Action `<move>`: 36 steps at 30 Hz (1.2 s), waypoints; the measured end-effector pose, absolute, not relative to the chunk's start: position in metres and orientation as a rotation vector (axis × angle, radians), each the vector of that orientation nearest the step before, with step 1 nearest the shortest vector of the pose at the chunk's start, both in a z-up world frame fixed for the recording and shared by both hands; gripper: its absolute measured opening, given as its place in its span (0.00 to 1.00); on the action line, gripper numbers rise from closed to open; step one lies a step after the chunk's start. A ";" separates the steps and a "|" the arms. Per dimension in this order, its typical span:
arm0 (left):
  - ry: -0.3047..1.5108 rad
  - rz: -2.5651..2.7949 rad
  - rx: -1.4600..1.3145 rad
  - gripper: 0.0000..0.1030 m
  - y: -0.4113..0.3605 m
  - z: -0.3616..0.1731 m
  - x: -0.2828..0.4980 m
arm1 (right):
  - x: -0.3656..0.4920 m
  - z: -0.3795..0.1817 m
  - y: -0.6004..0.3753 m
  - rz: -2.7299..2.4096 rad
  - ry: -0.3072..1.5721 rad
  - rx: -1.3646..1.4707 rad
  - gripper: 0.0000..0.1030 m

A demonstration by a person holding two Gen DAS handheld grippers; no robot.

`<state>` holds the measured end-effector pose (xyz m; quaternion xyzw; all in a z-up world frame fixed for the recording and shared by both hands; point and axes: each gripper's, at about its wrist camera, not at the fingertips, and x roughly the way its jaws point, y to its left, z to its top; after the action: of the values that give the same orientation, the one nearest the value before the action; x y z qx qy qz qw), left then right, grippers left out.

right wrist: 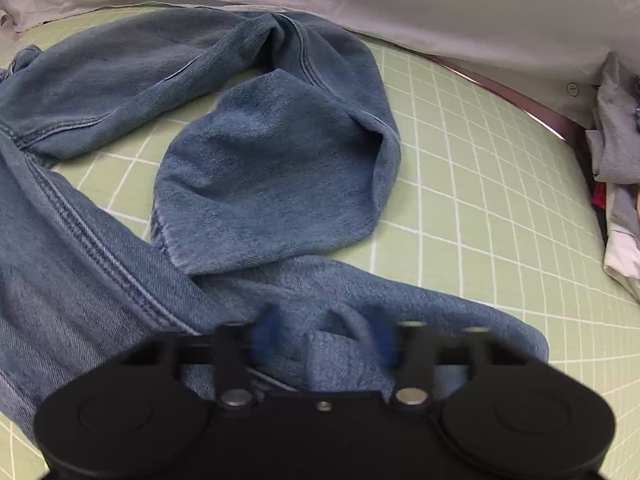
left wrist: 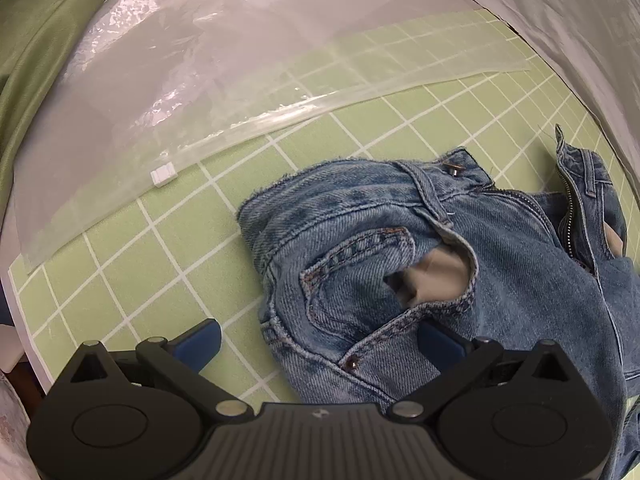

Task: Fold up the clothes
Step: 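Grasp the jeans leg hem with the right gripper and pull it straight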

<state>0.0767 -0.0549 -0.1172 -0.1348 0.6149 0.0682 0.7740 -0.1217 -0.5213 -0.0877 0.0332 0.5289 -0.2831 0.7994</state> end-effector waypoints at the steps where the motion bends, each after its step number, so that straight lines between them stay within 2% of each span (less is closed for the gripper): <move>1: 1.331 0.142 -0.289 1.00 -0.057 -0.117 0.075 | -0.129 -0.076 -0.526 -0.653 1.088 0.062 0.16; 7: 1.315 0.133 -0.272 1.00 -0.059 -0.108 0.057 | -0.169 -0.003 -0.554 -0.911 0.799 0.007 0.12; 10: 1.300 0.131 -0.260 1.00 -0.059 -0.102 0.045 | -0.225 0.039 -0.574 -1.089 0.585 0.101 0.12; 11: 1.294 0.132 -0.259 1.00 -0.060 -0.100 0.041 | -0.246 0.054 -0.582 -1.149 0.508 0.140 0.05; 16: 1.292 0.134 -0.259 1.00 -0.068 -0.095 0.014 | -0.310 0.016 -0.594 -1.211 0.510 0.420 0.04; 18: 1.301 0.124 -0.247 1.00 -0.076 -0.095 0.005 | -0.334 -0.004 -0.598 -1.222 0.527 0.537 0.07; 19: 1.302 0.118 -0.239 1.00 -0.080 -0.094 0.000 | -0.347 -0.014 -0.599 -1.227 0.535 0.595 0.11; 21: 1.302 0.110 -0.233 1.00 -0.088 -0.093 -0.008 | -0.371 -0.033 -0.603 -1.234 0.550 0.713 0.29; 22: 1.300 0.110 -0.238 1.00 -0.091 -0.093 -0.012 | -0.383 -0.043 -0.605 -1.236 0.557 0.772 0.46; 23: 1.298 0.111 -0.243 1.00 -0.094 -0.093 -0.015 | -0.387 -0.050 -0.607 -1.234 0.554 0.818 0.58; 24: 1.298 0.112 -0.256 1.00 -0.097 -0.093 -0.017 | -0.384 -0.055 -0.610 -1.229 0.542 0.853 0.63; 26: 1.299 0.116 -0.288 1.00 -0.101 -0.095 -0.019 | -0.377 -0.063 -0.616 -1.217 0.516 0.923 0.87; 30: 1.286 0.136 -0.352 1.00 -0.108 -0.100 -0.017 | -0.364 -0.081 -0.627 -1.190 0.464 1.061 1.00; 36: 1.250 0.236 -0.458 1.00 -0.096 -0.105 -0.002 | -0.345 -0.107 -0.644 -1.142 0.381 1.265 1.00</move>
<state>-0.0022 -0.0957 -0.1048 -0.2119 0.5783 0.1094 0.7802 -0.3446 -0.6435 -0.1072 0.5551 0.1670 -0.5012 0.6425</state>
